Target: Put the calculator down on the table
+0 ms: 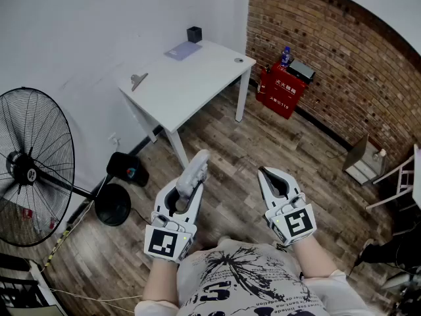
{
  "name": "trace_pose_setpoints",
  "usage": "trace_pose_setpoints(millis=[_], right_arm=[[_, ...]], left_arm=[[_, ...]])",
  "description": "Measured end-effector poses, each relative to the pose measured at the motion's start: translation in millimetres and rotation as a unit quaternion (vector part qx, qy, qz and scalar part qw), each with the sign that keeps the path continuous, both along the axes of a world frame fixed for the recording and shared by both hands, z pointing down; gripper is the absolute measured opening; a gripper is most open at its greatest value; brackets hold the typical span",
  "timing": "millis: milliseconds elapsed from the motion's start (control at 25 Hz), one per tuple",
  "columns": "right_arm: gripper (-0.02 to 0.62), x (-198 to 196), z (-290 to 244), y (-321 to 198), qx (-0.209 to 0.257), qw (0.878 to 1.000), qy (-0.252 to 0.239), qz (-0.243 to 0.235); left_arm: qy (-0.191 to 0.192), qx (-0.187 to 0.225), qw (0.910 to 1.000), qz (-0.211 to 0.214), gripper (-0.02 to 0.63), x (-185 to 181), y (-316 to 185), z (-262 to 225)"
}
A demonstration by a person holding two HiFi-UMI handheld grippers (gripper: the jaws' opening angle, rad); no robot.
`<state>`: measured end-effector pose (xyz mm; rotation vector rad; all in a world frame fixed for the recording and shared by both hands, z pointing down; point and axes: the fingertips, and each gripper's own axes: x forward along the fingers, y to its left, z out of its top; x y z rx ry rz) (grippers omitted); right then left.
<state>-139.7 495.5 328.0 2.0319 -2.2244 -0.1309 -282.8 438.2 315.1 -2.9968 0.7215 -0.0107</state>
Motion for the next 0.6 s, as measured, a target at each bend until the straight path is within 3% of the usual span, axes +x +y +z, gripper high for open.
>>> trace_pose_setpoints(millis=[600], right_arm=[[0.014, 39.4, 13.2, -35.8, -0.011, 1.000, -0.016, 0.014]], left_arm=[[-0.001, -0.009, 0.9999, 0.007, 0.140, 39.2, -36.1, 10.0]])
